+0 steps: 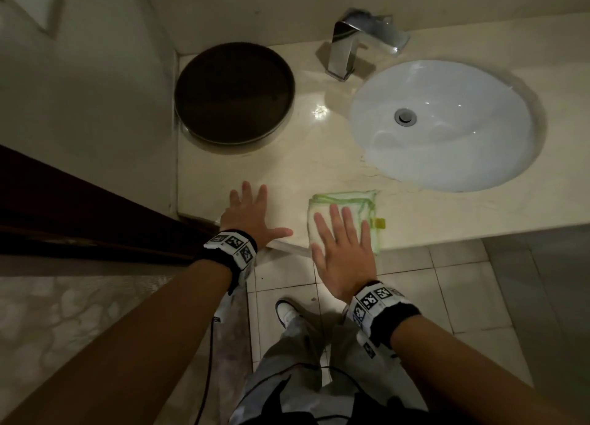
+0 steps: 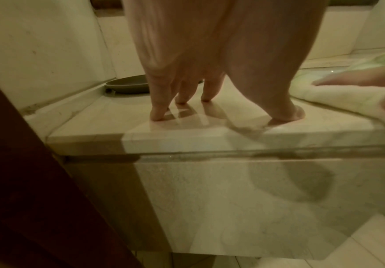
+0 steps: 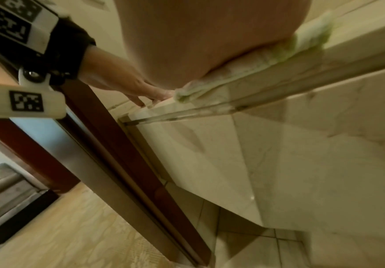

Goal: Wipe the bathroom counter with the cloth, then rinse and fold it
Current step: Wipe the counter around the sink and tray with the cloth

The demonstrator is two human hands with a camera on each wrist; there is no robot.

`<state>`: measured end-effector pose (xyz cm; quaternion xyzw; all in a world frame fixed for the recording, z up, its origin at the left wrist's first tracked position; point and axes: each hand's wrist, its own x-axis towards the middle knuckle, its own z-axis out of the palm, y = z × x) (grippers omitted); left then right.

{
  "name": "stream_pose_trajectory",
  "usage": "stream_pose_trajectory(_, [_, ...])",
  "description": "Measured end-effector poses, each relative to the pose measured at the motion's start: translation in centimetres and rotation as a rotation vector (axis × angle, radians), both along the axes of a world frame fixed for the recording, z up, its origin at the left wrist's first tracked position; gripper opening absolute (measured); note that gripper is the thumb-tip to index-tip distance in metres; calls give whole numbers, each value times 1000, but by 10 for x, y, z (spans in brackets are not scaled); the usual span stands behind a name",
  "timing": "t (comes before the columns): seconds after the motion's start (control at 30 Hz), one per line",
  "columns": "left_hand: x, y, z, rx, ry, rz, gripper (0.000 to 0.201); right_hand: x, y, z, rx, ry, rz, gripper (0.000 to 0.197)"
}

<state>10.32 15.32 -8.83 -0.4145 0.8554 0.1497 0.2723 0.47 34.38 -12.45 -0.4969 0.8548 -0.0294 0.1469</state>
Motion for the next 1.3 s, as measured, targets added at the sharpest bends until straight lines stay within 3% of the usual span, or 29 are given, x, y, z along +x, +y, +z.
stream_pose_trajectory(0.17, [-12,-2,14,31,-51,15,112,-25,19,0,-27,-7,11,60])
stream_pose_trajectory(0.33, [-31,15,17,0,113,-163,75,-76,61,1,6,16,-109,61])
stream_pose_trajectory(0.53, [-76,40,17,140,135,-169,94,-116,92,0,36,-7,-212,60])
stream_pose_trajectory(0.67, [-87,54,6,128,28,-210,108,-93,72,-1,30,4,-258,61])
stream_pose_trajectory(0.77, [-85,56,1,109,28,-190,109,-67,48,-2,20,-8,-87,59])
stream_pose_trajectory(0.87, [-84,54,2,116,46,-182,107,-57,31,-2,13,-24,-48,58])
stream_pose_trajectory(1.3, [-92,53,3,173,40,-91,115,-134,-86,-1,31,-36,24,59])
